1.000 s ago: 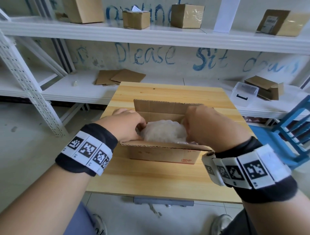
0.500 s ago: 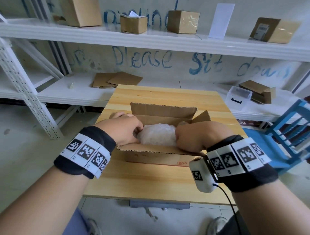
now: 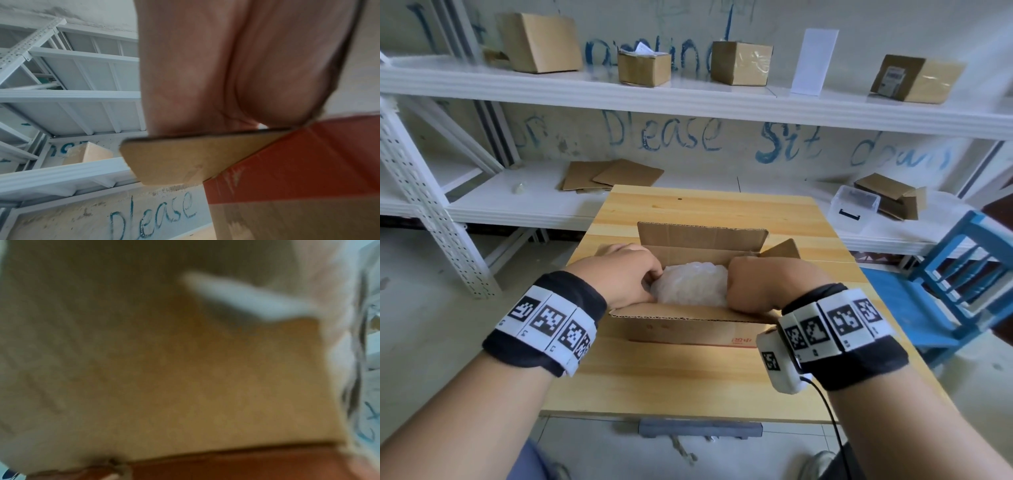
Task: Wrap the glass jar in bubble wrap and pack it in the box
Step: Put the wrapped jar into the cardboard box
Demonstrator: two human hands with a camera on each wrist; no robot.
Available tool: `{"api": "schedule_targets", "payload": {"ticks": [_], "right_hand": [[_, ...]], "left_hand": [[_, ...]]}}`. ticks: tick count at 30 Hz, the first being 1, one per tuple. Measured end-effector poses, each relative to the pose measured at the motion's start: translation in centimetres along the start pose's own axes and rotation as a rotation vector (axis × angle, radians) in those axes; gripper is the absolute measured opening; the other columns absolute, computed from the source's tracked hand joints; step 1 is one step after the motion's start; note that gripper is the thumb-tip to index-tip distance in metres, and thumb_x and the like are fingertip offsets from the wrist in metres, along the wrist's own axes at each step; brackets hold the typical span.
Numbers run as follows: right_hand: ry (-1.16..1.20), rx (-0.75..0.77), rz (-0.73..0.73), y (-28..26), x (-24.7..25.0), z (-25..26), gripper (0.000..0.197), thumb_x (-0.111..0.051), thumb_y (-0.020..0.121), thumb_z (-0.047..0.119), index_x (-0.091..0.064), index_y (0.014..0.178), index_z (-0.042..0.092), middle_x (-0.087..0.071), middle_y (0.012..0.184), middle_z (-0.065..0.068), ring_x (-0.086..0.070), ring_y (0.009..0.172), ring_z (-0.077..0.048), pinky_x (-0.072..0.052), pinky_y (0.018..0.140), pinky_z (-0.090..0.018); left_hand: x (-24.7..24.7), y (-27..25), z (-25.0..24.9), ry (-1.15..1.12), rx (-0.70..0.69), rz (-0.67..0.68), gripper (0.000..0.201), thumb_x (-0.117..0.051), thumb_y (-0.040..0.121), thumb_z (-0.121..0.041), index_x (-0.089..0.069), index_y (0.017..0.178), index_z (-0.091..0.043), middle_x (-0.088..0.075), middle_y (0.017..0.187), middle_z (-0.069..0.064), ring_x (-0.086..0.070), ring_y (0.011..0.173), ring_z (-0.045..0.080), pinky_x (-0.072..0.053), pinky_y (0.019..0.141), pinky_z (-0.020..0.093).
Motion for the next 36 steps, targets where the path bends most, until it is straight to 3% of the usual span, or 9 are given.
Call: {"api": "schedule_targets", "payload": {"ticks": [2,3,8,13,22,24,27,31,36], "right_hand": [[0.022,-0.011,0.007,0.1,0.4,-0.2,0.014,-0.044,0.100,0.018,-0.054,0.093,0.012,-0.056,0.089,-0.006,-0.053,0.091,-0.027,-0.045,0.080,-0.035],[0.026,-0.015,0.016,0.1,0.5,-0.1,0.015,-0.045,0.098,0.022,-0.052,0.090,0.011,-0.056,0.088,-0.006,-0.055,0.092,-0.028,-0.049,0.084,-0.037],[0.061,-0.033,0.095,0.4,1.1,0.3,0.036,-0.050,0.094,0.027,-0.058,0.125,0.010,-0.065,0.120,-0.013,-0.065,0.106,-0.031,-0.054,0.097,-0.045],[0.068,-0.040,0.109,0.8,0.8,0.0,0.025,-0.048,0.097,0.028,-0.054,0.115,0.011,-0.060,0.113,-0.012,-0.061,0.103,-0.031,-0.053,0.095,-0.043],[0.120,-0.088,0.079,0.9,0.2,0.0,0.047,-0.049,0.099,0.036,-0.052,0.136,0.008,-0.060,0.126,-0.012,-0.060,0.110,-0.030,-0.051,0.093,-0.040],[0.115,-0.104,0.027,0.9,0.1,0.1,0.052,-0.048,0.099,0.036,-0.047,0.143,0.007,-0.053,0.140,-0.015,-0.057,0.119,-0.031,-0.048,0.101,-0.043],[0.124,-0.150,0.001,0.8,-0.3,0.2,0.065,-0.043,0.100,0.030,-0.024,0.157,0.004,-0.019,0.164,-0.023,-0.047,0.136,-0.038,-0.043,0.110,-0.051],[0.136,-0.102,0.012,0.8,0.2,-0.2,0.049,-0.052,0.092,0.033,-0.053,0.134,0.009,-0.061,0.131,-0.014,-0.062,0.113,-0.031,-0.052,0.099,-0.046],[0.161,-0.066,0.152,0.8,0.8,0.1,0.024,-0.047,0.097,0.024,-0.051,0.111,0.004,-0.060,0.104,-0.015,-0.059,0.093,-0.028,-0.052,0.082,-0.037]], "left_hand": [[0.1,-0.3,-0.1,-0.007,0.010,-0.002,0.030,-0.067,0.091,-0.042,-0.067,0.120,-0.041,-0.046,0.149,-0.007,-0.030,0.146,0.026,-0.028,0.120,0.044],[0.1,-0.3,-0.2,-0.010,0.012,-0.002,0.031,-0.067,0.091,-0.041,-0.067,0.122,-0.040,-0.045,0.151,-0.007,-0.028,0.147,0.026,-0.026,0.120,0.044],[0.5,-0.6,-0.7,-0.005,0.019,-0.007,0.032,-0.066,0.093,-0.039,-0.066,0.125,-0.038,-0.048,0.150,-0.006,-0.033,0.144,0.026,-0.027,0.119,0.039],[0.6,-0.8,-0.8,-0.002,0.019,-0.013,0.032,-0.066,0.093,-0.038,-0.067,0.125,-0.037,-0.049,0.148,-0.008,-0.035,0.142,0.024,-0.028,0.117,0.037],[0.8,-1.4,-1.2,0.007,0.010,-0.021,0.035,-0.064,0.095,-0.037,-0.066,0.130,-0.034,-0.048,0.150,-0.008,-0.034,0.142,0.026,-0.023,0.117,0.034],[0.9,-1.5,-1.3,0.013,0.004,-0.031,0.032,-0.062,0.095,-0.036,-0.068,0.127,-0.032,-0.052,0.146,-0.006,-0.037,0.139,0.025,-0.024,0.115,0.031],[0.8,-1.5,-1.3,0.006,-0.001,-0.037,0.031,-0.063,0.095,-0.036,-0.069,0.125,-0.031,-0.054,0.143,-0.005,-0.039,0.137,0.025,-0.026,0.112,0.029],[0.7,-1.4,-1.2,-0.001,0.000,-0.034,0.030,-0.063,0.095,-0.037,-0.070,0.124,-0.032,-0.053,0.144,-0.005,-0.039,0.137,0.025,-0.026,0.113,0.030],[0.7,-1.2,-1.2,-0.016,0.005,-0.029,0.034,-0.063,0.095,-0.037,-0.067,0.129,-0.033,-0.049,0.149,-0.007,-0.035,0.141,0.025,-0.022,0.117,0.032]]}}
Point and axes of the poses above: each hand's wrist, its own y-axis towards the middle knuckle, its own x-axis out of the back of the hand, z = x × y, the point moved 3 cm from there along y, towards the middle knuckle
